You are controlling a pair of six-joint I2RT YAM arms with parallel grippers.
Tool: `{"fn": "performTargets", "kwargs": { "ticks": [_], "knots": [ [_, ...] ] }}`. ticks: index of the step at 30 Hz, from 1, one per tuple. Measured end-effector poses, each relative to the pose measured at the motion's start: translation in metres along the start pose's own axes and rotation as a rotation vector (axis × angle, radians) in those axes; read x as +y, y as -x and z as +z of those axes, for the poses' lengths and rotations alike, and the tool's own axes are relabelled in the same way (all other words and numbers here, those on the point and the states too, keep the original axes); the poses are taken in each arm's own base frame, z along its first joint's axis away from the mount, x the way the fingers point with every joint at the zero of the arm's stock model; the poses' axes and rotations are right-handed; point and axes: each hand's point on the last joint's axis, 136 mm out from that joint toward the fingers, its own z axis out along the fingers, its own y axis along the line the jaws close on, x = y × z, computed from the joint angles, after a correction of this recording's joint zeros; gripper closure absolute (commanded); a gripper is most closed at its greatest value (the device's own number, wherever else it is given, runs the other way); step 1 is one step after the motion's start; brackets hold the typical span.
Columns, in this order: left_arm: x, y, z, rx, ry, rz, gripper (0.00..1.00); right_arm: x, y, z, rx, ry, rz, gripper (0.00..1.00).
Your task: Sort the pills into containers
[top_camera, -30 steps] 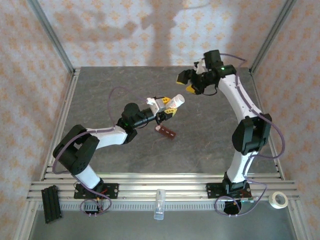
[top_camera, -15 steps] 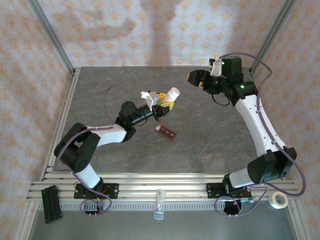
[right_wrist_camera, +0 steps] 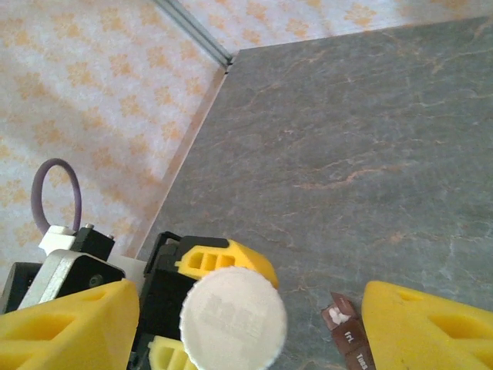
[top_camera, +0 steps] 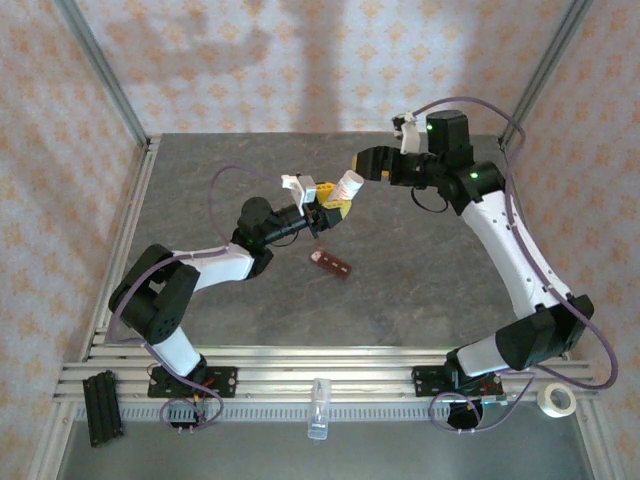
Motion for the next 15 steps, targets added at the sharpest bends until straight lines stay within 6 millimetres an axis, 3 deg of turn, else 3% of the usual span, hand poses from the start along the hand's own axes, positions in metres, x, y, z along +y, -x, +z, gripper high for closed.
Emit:
{"fn": "performTargets", "kwargs": {
  "ticks": [15],
  "knots": [
    [-0.002, -0.003, 0.002, 0.006, -0.017, -0.026, 1.0, 0.001, -0.015, 0.012, 0.074, 0.006, -0.017, 0.29]
  ]
}}
